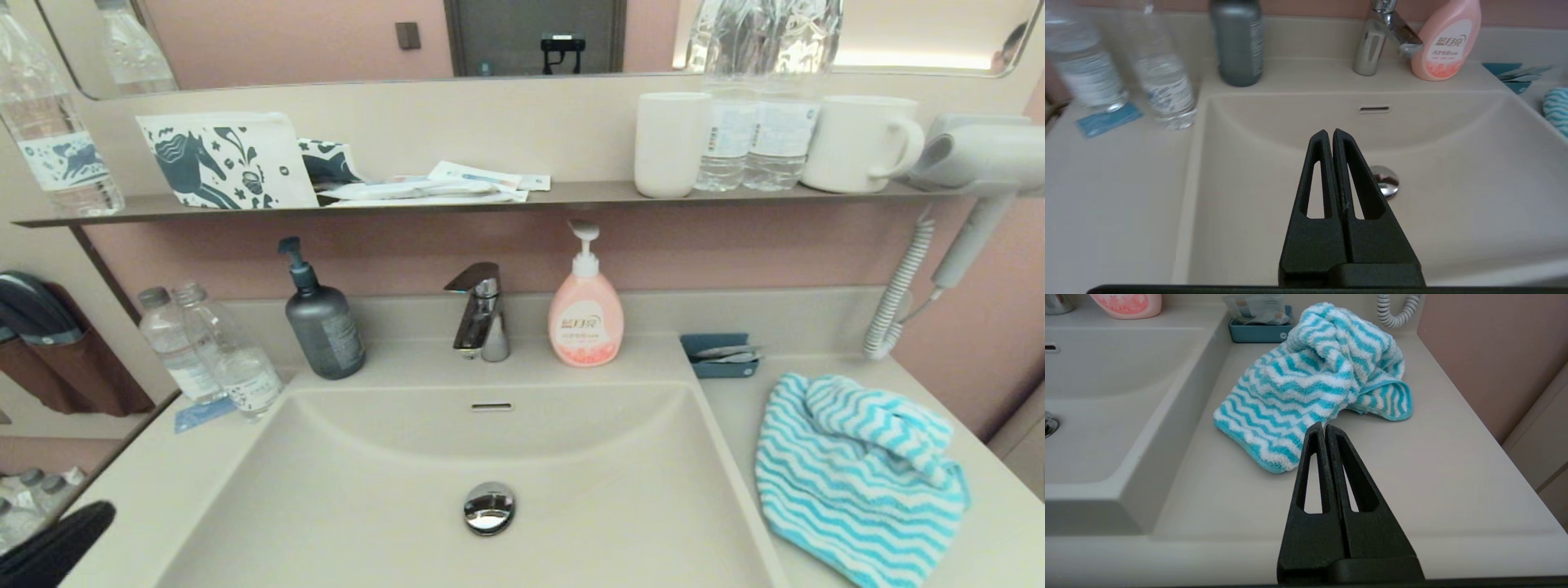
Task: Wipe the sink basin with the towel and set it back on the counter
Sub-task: Turn on the faucet
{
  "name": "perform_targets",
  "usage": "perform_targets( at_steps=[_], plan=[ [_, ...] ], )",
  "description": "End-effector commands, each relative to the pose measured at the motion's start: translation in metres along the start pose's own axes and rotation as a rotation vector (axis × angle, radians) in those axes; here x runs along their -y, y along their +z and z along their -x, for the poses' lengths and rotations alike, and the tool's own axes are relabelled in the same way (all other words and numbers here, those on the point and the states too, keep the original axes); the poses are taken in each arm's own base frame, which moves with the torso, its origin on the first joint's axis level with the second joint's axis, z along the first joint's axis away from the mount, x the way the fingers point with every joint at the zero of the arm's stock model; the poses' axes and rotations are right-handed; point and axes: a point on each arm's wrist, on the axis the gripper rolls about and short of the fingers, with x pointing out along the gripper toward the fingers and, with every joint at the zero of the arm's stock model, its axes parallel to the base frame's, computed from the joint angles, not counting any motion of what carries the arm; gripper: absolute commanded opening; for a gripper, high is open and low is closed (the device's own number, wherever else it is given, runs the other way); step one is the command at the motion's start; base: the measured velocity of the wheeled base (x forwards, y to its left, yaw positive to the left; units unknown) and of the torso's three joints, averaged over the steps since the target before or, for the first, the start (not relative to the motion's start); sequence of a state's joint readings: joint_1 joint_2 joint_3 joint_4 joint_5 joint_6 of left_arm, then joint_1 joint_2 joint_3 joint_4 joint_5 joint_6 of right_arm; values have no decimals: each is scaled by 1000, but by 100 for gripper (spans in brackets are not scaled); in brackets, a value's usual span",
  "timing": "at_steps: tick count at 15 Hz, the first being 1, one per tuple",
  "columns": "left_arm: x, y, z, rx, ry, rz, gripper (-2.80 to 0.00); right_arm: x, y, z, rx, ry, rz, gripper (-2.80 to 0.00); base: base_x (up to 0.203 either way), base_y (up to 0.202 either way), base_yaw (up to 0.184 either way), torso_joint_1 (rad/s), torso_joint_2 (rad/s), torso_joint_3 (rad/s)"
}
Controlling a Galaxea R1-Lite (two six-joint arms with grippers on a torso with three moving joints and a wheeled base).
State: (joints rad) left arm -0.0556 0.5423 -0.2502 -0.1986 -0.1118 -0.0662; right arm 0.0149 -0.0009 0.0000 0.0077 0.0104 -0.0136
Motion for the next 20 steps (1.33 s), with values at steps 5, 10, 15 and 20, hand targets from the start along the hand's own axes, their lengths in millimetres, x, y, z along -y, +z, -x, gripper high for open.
perform_targets(
  at_steps=[5, 10, 15, 20],
  plan=[
    [15, 6, -118, -181, -175, -10, -280, 0, 0, 0, -1, 1, 1, -280, 0, 0, 0, 0, 0, 0],
    [68, 5, -180, -136, -267, -53, -280, 0, 0, 0, -1, 1, 0, -280, 0, 0, 0, 0, 0, 0],
    [106, 7, -221, -107, -247, -79, -280, 0, 0, 0, -1, 1, 0, -280, 0, 0, 0, 0, 0, 0],
    [119, 11, -252, -73, -225, -135, -280, 0, 0, 0, -1, 1, 0, -280, 0, 0, 0, 0, 0, 0]
  ],
)
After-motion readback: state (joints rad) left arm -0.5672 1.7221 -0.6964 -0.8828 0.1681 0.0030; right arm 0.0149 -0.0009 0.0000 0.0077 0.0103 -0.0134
